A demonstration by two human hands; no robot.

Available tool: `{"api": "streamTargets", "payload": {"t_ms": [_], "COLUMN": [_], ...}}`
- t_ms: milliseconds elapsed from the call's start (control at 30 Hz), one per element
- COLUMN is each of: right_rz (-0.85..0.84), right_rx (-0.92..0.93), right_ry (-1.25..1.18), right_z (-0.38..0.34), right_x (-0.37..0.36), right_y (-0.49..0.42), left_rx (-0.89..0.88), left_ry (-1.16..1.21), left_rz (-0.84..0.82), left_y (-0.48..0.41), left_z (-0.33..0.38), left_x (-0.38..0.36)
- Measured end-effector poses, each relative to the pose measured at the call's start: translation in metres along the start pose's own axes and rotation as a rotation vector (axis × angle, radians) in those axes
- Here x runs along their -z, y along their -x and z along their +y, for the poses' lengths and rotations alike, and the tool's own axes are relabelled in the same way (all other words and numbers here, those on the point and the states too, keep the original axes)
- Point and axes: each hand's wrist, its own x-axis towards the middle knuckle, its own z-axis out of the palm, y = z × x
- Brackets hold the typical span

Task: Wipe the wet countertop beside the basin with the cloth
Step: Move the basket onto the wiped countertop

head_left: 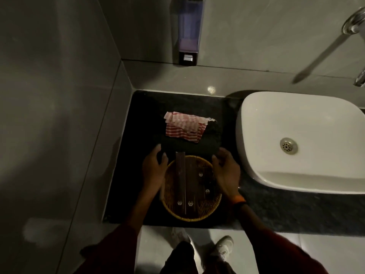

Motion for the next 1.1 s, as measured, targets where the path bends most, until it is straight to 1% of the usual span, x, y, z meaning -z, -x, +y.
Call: {"api": "streamTargets", "payload": {"t_ms": [67, 167, 233, 300, 333, 400, 500, 567, 600, 733, 833, 967, 1100], "right_rz": [-0.001, -0.061, -0.083, -0.108, -0.113, -0.128, -0.128, -0.120, -0.133, -0.183, -0.169, -0.112, -0.029], "right_rx": [0.009, -0.066, -0.086, -0.097, -0.108, -0.148, -0.212, -0.205, -0.191, -0.158, -0.170, -0.162, -0.162], "right_ry": [0.012, -0.046, -0.008, 0.056, 0.063, -0.003, -0.199, -0.293, -0.335, -0.492, -0.587, -0.660, -0.650], "right_z": [-0.019, -0.040, -0.049, -0.055, -0.057, -0.057, -0.056, -0.055, -0.055, -0.051, -0.040, -0.006, 0.051], "right_x": [-0.018, -0.050, -0.069, -0.081, -0.083, -0.080, -0.058, -0.035, -0.022, 0.042, 0.103, 0.204, 0.316], "right_y": [-0.035, -0.086, -0.111, -0.124, -0.127, -0.126, -0.108, -0.093, -0.085, -0.065, -0.062, -0.067, -0.091], "left_rx": [-0.013, -0.044, 0.033, 0.176, 0.221, 0.220, 0.098, 0.006, -0.033, -0.076, -0.144, -0.170, -0.195], "left_ry": [0.010, 0.004, -0.051, -0.080, -0.079, -0.015, 0.223, 0.368, 0.386, 0.378, 0.374, 0.415, 0.462], "left_rz": [0.019, -0.036, -0.046, -0.076, -0.112, -0.192, -0.245, -0.320, -0.355, -0.430, -0.486, -0.598, -0.721], "left_y": [-0.047, -0.108, -0.141, -0.161, -0.165, -0.162, -0.131, -0.105, -0.091, -0.050, -0.019, 0.031, 0.082], "left_z": [0.021, 0.043, 0.055, 0.065, 0.069, 0.070, 0.068, 0.078, 0.088, 0.127, 0.157, 0.213, 0.276], "left_x": [-0.010, -0.031, -0.043, -0.052, -0.054, -0.054, -0.040, -0.028, -0.023, -0.026, -0.048, -0.104, -0.201]}}
